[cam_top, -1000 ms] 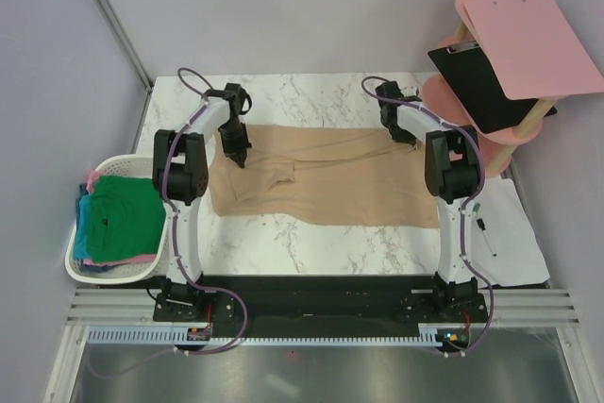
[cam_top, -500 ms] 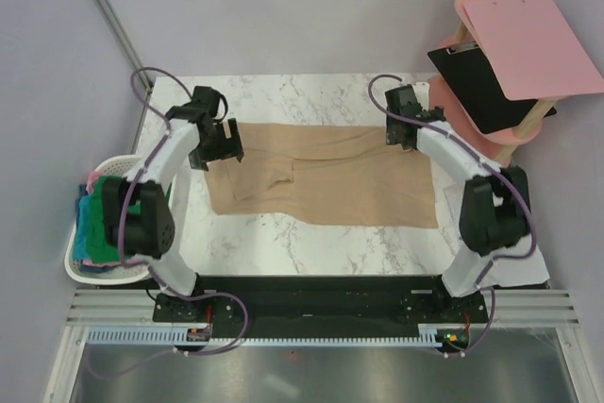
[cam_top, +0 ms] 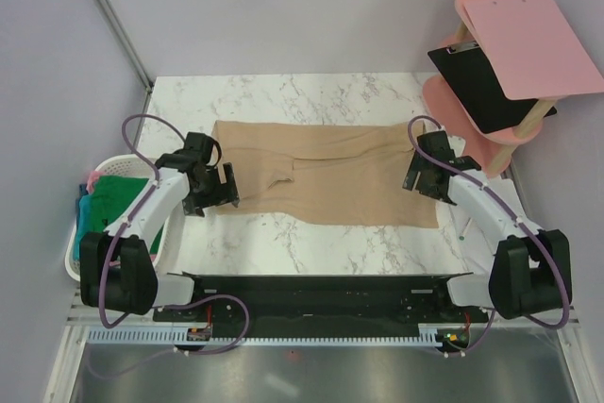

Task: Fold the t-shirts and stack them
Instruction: Grap the side of the flattened tshirt closest away from the robot with both arms

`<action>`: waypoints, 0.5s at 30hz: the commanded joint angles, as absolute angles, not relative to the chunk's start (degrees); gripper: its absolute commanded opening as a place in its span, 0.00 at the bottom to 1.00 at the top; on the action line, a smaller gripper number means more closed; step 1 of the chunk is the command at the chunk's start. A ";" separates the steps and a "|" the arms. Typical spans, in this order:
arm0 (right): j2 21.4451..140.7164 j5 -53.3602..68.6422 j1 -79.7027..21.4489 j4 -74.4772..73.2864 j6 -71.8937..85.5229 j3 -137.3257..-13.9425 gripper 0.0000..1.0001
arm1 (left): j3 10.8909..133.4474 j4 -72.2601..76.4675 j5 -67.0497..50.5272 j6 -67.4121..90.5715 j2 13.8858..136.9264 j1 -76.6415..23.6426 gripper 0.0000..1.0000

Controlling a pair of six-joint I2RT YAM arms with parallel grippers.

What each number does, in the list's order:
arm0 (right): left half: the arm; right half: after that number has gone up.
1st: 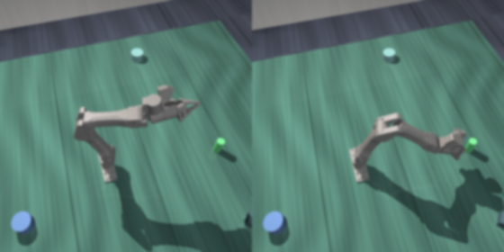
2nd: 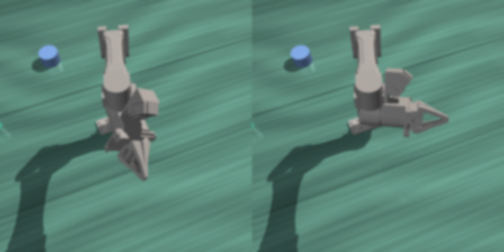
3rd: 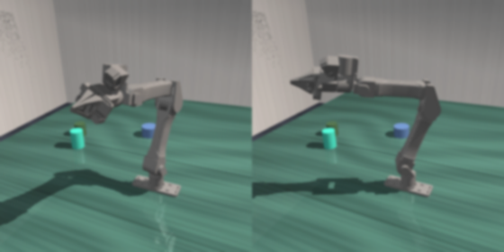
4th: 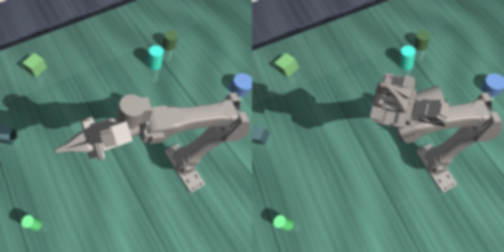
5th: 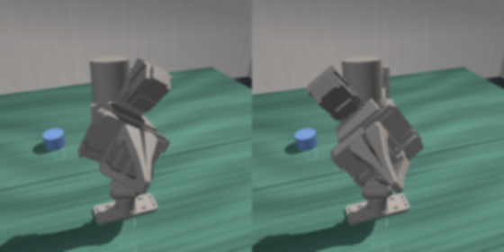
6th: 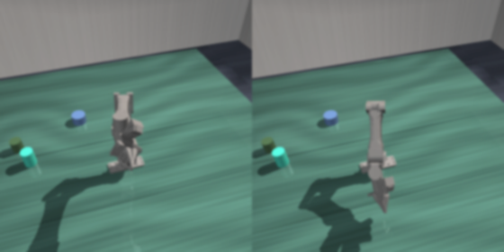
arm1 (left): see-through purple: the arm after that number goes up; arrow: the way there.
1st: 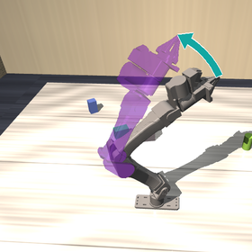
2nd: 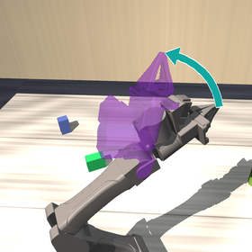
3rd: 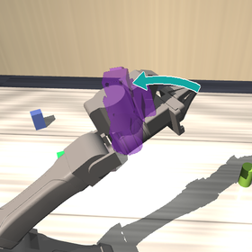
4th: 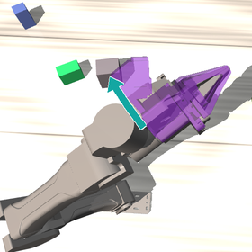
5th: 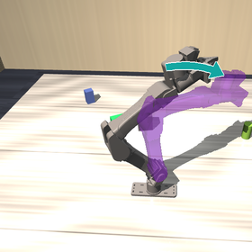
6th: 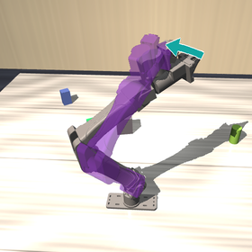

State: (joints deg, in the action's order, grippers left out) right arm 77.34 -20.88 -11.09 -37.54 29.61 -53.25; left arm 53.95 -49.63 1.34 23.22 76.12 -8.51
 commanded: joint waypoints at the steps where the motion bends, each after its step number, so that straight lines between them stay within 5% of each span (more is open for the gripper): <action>1: 72.78 -16.18 -9.76 -40.69 35.94 -48.00 0.93 | 55.45 -49.57 0.53 23.82 75.14 -8.96 1.00; 15: 73.47 -10.12 -5.19 -38.50 39.38 -39.02 0.85 | 54.93 -47.73 1.06 21.71 81.03 -8.96 1.00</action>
